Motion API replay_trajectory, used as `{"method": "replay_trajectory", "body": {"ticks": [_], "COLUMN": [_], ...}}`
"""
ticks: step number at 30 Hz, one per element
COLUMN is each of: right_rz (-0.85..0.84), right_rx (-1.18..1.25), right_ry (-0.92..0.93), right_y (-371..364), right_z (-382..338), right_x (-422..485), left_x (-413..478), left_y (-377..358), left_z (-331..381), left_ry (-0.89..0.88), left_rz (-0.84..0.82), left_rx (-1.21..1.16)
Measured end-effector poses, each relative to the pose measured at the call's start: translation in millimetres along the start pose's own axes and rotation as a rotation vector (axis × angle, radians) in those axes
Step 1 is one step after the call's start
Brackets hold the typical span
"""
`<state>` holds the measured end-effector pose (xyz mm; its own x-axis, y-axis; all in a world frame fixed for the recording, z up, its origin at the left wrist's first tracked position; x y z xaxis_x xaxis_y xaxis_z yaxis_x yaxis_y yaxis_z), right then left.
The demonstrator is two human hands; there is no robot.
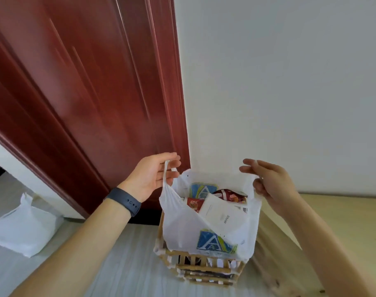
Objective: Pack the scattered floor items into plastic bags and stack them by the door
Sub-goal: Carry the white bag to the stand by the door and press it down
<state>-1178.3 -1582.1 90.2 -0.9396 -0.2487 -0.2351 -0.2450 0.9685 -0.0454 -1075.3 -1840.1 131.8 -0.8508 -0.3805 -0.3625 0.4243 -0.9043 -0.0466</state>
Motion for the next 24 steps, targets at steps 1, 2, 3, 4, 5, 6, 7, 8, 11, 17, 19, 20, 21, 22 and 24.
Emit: {"method": "replay_trajectory", "body": {"ticks": [1,2,3,4,5,6,7,8,11,17,19,20,21,22,24], "right_rz": [0.052,0.093,0.118,0.136,0.16,0.188,0.219,0.257,0.363,0.372,0.353,0.342,0.334,0.331,0.313], "right_rx": [-0.003,-0.017,-0.04,-0.066,-0.087,-0.1,-0.11,-0.117,-0.135,-0.059,-0.013,-0.009,-0.039,-0.103,-0.23], "right_ry": [0.008,0.014,0.023,0.031,0.035,0.04,0.048,0.052,0.036,0.056,0.081,0.094,0.116,0.146,0.167], "right_y": [2.4,4.3,4.5,3.9,3.0,1.7,1.1,1.3,3.7,-9.7,-16.7,-22.2,-28.3,-33.6,-37.8], "right_z": [1.5,3.3,6.3,10.5,16.2,23.2,30.8,39.1,63.6,44.6,15.1,3.9,-1.7,-2.1,12.7], "right_x": [6.9,10.0,11.2,11.0,8.9,5.5,2.0,-1.6,-13.2,-9.3,13.4,25.4,35.6,44.0,53.7], "left_x": [12.7,24.3,33.4,40.4,45.3,48.9,51.6,53.4,54.0,75.1,93.5,103.5,113.5,121.8,129.8], "left_y": [4.9,9.6,13.6,16.8,18.9,20.1,20.7,21.2,19.7,19.1,26.1,33.5,43.3,53.3,66.2], "left_z": [-0.7,-4.2,-10.9,-20.1,-32.1,-45.5,-58.6,-71.6,-97.1,-45.0,-21.3,-15.7,-16.1,-20.2,-37.9], "left_ry": [-0.032,-0.057,-0.08,-0.098,-0.107,-0.11,-0.107,-0.098,-0.091,-0.207,-0.208,-0.194,-0.18,-0.163,-0.091], "left_rz": [-0.003,0.0,0.01,0.022,0.035,0.046,0.055,0.061,0.021,-0.025,0.025,0.069,0.124,0.175,0.2], "left_rx": [0.017,0.038,0.046,0.043,0.034,0.022,0.011,0.007,0.02,0.01,-0.014,-0.017,-0.005,0.013,0.021]}}
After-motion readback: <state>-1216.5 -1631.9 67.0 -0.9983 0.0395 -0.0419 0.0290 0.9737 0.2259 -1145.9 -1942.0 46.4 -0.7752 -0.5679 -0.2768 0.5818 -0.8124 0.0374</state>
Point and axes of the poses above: each hand's wrist, its own x-axis towards the middle knuckle, its own y-axis out of the back of the hand, z = x × y, the point moved 4 cm from there along x, towards the middle knuckle, and after that the axes turned 1 degree about -y, right-handed, at the moved point
